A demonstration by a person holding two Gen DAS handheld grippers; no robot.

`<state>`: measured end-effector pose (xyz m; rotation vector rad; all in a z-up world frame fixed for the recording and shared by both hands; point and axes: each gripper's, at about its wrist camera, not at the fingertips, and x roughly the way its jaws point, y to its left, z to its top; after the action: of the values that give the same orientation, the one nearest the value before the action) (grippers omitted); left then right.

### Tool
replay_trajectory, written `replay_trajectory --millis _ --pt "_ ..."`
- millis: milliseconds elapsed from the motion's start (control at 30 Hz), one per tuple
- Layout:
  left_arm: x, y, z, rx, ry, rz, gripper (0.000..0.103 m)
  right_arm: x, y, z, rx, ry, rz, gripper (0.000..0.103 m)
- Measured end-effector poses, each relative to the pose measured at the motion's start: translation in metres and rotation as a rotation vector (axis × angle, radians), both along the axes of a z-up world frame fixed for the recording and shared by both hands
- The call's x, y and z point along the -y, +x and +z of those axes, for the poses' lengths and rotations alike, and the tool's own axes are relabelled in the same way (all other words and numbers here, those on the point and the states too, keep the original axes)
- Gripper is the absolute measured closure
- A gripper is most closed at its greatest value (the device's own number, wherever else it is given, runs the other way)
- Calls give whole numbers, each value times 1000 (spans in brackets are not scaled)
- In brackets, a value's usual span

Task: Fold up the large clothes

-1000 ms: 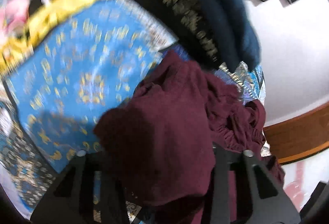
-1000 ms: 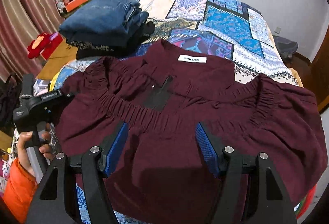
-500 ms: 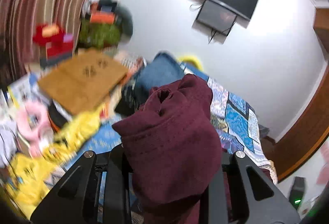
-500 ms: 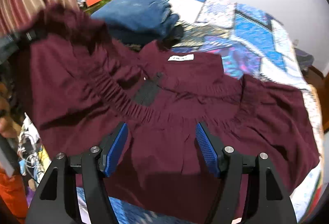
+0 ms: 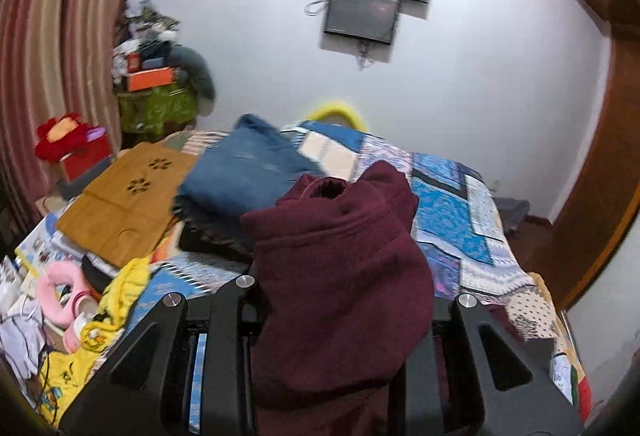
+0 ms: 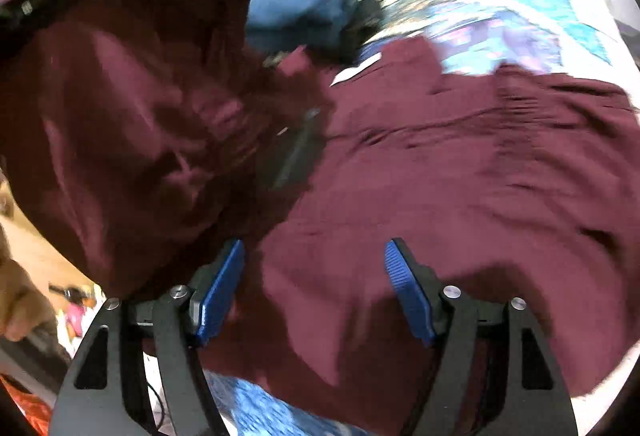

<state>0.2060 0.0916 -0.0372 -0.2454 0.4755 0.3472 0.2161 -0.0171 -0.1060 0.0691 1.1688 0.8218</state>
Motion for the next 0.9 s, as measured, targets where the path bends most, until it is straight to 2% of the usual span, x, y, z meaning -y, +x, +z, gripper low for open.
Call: replay_trajectory --millis 200,300,500,567,633,733,800,867,900 --pt "71 47 2 -16 24 -160 77 93 10 35 154 -23 -188 33" --pt "112 73 -10 -56 25 -249 77 136 11 49 221 -57 -278 33" --pt "186 106 -65 -270 -14 -441 77 200 3 47 276 -146 -427 33" --pt "207 103 -84 -329 21 -499 77 213 1 43 278 -164 -454 33" --pt "224 95 -98 -376 98 -543 75 223 -4 39 262 -169 -473 33" --pt "244 82 -103 -399 223 -593 63 236 -6 33 244 -181 -486 33" --pt "247 73 -100 -399 235 -636 43 241 -10 33 241 -191 -486 33" --pt "248 64 -94 -390 209 -680 34 248 -17 37 248 -197 -484 33" --pt "249 58 -91 -384 203 -695 32 249 -18 39 254 -200 -485 33"
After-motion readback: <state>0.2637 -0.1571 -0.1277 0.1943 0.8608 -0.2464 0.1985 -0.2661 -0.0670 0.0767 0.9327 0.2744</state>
